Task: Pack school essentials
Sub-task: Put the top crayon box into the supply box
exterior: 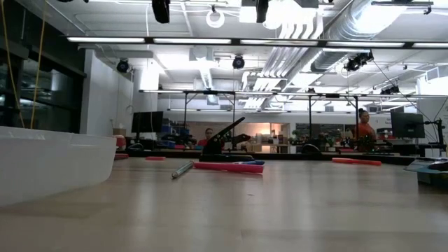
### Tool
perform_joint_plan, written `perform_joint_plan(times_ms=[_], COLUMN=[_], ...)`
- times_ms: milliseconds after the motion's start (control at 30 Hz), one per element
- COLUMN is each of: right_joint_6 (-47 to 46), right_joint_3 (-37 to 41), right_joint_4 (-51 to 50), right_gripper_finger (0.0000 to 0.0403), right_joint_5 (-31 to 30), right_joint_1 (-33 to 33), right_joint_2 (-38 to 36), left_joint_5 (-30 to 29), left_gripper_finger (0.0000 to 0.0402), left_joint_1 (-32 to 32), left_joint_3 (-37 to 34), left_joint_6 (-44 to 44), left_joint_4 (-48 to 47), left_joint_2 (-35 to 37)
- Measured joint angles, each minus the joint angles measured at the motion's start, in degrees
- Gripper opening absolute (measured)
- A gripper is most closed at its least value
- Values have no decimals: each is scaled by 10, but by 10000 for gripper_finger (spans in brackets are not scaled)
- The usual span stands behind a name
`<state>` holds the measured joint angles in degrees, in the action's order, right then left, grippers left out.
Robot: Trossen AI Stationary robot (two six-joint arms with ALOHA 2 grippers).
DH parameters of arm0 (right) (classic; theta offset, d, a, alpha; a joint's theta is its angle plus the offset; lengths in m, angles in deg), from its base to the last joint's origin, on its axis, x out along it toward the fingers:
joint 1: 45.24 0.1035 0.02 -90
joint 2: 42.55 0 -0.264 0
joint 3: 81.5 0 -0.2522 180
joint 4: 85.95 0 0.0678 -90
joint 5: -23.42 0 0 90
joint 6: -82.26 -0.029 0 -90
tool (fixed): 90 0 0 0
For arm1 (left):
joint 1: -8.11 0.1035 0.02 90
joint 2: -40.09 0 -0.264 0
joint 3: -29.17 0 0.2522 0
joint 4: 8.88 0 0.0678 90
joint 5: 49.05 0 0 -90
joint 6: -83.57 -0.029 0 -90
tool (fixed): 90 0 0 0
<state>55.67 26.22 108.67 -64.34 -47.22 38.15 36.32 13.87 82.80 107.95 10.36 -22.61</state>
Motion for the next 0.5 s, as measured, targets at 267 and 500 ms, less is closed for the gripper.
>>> perform_joint_plan(times_ms=[267,500], right_joint_6=[-6,1], right_joint_3=[0,0], right_joint_4=[1,0], right_gripper_finger=[96,96], right_joint_5=[-5,-4], right_joint_1=[1,1], right_joint_2=[0,0], left_joint_5=[-4,-4], left_gripper_finger=[184,184], left_joint_1=[-3,5], left_joint_3=[33,36], left_joint_6=[-47,-65], left_joint_4=[-5,-15], left_joint_2=[-50,-40])
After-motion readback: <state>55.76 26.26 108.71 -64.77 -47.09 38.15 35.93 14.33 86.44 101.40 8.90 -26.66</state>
